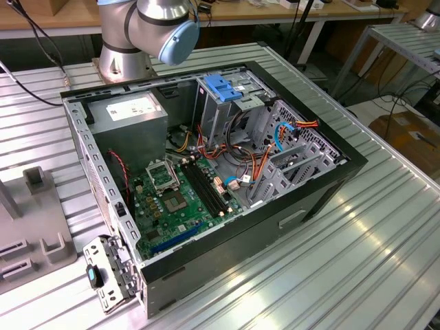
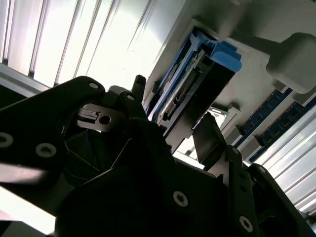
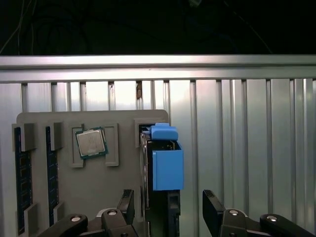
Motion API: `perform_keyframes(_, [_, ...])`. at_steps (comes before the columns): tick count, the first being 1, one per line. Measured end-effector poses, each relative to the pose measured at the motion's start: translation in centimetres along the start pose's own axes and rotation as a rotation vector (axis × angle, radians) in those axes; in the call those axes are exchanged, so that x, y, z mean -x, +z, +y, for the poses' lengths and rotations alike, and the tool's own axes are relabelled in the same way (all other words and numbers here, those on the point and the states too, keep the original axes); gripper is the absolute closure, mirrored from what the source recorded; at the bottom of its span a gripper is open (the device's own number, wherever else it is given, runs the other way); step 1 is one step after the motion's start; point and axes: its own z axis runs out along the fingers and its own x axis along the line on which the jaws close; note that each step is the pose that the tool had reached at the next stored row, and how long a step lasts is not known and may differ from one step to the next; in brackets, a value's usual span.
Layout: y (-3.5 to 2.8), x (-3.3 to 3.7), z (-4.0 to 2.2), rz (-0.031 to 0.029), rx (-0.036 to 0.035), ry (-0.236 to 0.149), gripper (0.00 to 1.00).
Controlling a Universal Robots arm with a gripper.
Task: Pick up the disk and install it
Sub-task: 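Pick up the disk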
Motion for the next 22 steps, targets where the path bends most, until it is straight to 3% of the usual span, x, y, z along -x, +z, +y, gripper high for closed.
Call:
perform_keyframes(5, [0.0,0.0,-0.03,-0.0001,0.0,0.0,0.36])
perform_keyframes(6, [0.0,0.0,-0.03,0.0,0.0,0.0,0.42])
perform_keyframes(9, [0.0,0.0,-0.04,0.0,0.0,0.0,0.48])
perform_keyframes(11, [-0.01,0.0,-0.06,0.0001,0.0002,0.0,0.64])
perform_keyframes(22, [0.0,0.0,-0.11,0.0,0.0,0.0,0.64])
